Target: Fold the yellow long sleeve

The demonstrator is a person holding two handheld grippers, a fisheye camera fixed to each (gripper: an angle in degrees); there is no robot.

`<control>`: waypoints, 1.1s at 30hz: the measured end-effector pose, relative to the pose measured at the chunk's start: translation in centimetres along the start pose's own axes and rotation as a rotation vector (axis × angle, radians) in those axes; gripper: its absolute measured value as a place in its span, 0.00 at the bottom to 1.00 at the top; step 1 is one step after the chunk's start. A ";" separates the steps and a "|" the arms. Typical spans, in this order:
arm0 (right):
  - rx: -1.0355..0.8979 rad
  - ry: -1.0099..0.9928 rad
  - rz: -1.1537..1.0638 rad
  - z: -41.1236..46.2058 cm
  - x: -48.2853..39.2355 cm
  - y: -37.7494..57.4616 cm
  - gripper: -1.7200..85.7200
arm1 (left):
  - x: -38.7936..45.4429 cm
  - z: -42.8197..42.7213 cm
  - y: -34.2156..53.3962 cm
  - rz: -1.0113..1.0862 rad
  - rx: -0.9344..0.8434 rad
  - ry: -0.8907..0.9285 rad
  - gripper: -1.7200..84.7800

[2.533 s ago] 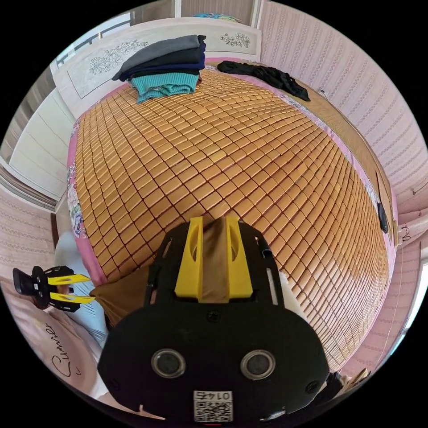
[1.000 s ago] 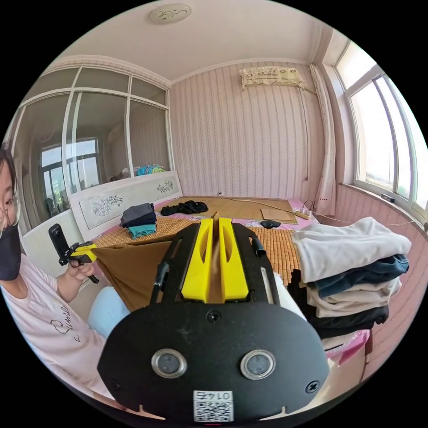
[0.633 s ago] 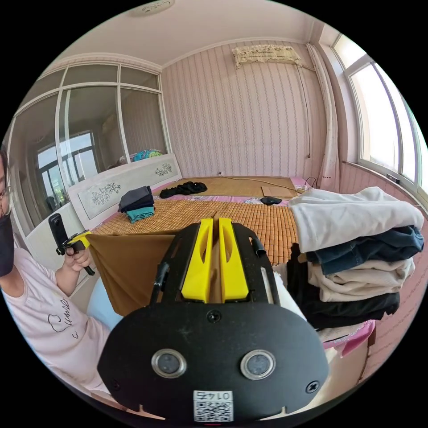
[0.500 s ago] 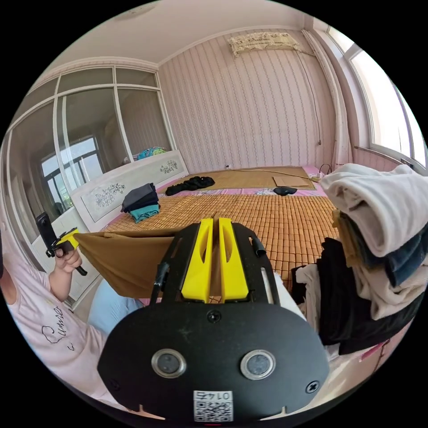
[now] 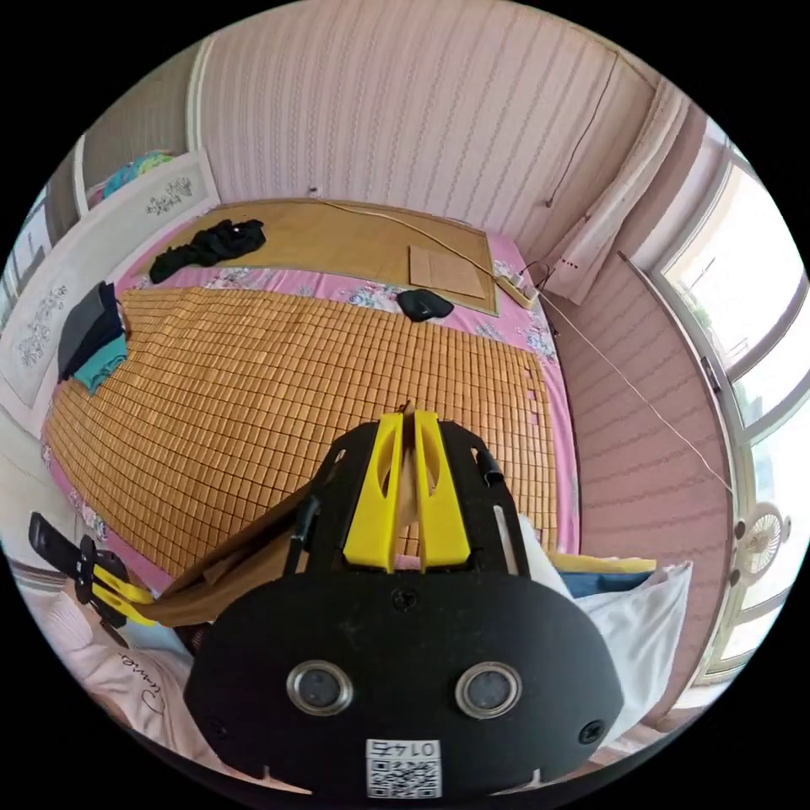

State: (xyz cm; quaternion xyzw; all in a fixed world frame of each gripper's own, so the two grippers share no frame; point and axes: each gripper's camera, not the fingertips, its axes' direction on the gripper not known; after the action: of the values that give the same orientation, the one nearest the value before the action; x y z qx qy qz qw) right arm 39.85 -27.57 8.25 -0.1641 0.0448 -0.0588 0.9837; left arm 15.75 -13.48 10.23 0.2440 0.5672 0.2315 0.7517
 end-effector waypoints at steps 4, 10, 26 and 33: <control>0.011 0.101 0.118 7.8 0.3 -5.5 0.09 | -13.2 9.3 2.9 -0.118 -0.270 -0.231 0.04; -0.091 0.097 0.013 18.6 -4.0 -2.9 0.11 | -20.1 8.9 7.0 -0.137 -0.430 -0.335 0.08; -0.079 -0.131 0.059 18.1 -10.1 14.1 0.09 | -12.5 -6.9 13.8 -0.149 -0.402 -0.290 0.06; 0.130 -0.208 -0.125 11.2 -17.8 17.5 0.15 | -8.4 -26.4 20.3 -0.204 -0.296 -0.614 0.08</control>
State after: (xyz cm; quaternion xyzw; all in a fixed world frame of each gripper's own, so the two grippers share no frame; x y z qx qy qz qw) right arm 25.21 -5.22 14.30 -0.1077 -0.0714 -0.1053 0.9860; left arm -13.28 -0.30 22.96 0.1328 0.2967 0.1507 0.9336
